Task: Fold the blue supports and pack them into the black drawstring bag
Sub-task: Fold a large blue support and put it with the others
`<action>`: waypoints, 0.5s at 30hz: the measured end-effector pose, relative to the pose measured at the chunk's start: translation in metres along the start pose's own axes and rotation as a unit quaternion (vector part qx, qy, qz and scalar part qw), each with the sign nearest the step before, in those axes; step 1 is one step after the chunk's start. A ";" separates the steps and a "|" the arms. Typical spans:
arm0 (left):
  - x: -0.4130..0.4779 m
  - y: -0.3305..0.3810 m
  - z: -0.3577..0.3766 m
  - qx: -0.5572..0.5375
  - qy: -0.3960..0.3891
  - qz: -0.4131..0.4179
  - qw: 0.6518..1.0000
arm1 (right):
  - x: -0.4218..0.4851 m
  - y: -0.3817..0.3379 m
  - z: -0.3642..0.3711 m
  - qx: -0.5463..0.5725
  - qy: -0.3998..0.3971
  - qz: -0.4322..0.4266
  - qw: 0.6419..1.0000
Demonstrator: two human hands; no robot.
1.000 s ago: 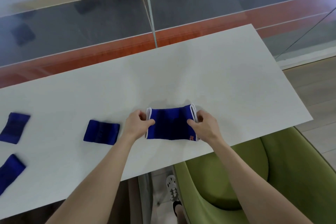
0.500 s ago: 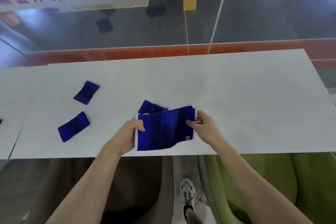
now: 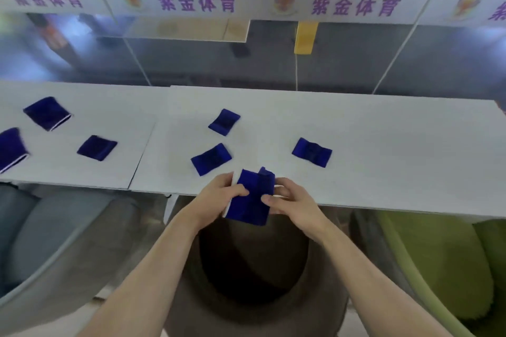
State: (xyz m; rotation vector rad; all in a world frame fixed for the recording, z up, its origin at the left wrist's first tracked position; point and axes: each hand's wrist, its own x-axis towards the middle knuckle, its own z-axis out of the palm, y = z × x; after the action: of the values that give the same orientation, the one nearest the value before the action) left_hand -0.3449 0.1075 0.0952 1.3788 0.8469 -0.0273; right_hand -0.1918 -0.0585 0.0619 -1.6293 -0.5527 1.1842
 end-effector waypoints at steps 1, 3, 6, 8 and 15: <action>-0.013 -0.003 -0.012 0.046 -0.007 0.017 0.999 | -0.006 0.002 0.020 -0.006 0.004 -0.006 1.000; -0.037 -0.014 -0.034 0.146 0.006 0.066 0.987 | -0.018 0.004 0.056 -0.001 0.020 -0.018 1.000; -0.062 -0.035 -0.070 0.240 0.067 0.137 0.959 | -0.037 -0.003 0.098 -0.007 0.015 -0.030 0.999; -0.077 -0.048 -0.097 0.140 0.025 0.107 0.984 | -0.044 -0.013 0.114 -0.019 -0.014 -0.041 0.999; -0.116 -0.090 -0.124 -0.065 -0.051 0.028 0.996 | -0.055 -0.030 0.146 -0.076 -0.041 -0.051 0.995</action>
State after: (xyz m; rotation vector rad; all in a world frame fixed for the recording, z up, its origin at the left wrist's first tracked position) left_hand -0.5342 0.1404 0.0880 1.2673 0.7132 0.0013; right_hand -0.3390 -0.0253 0.1104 -1.6637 -0.7850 1.1608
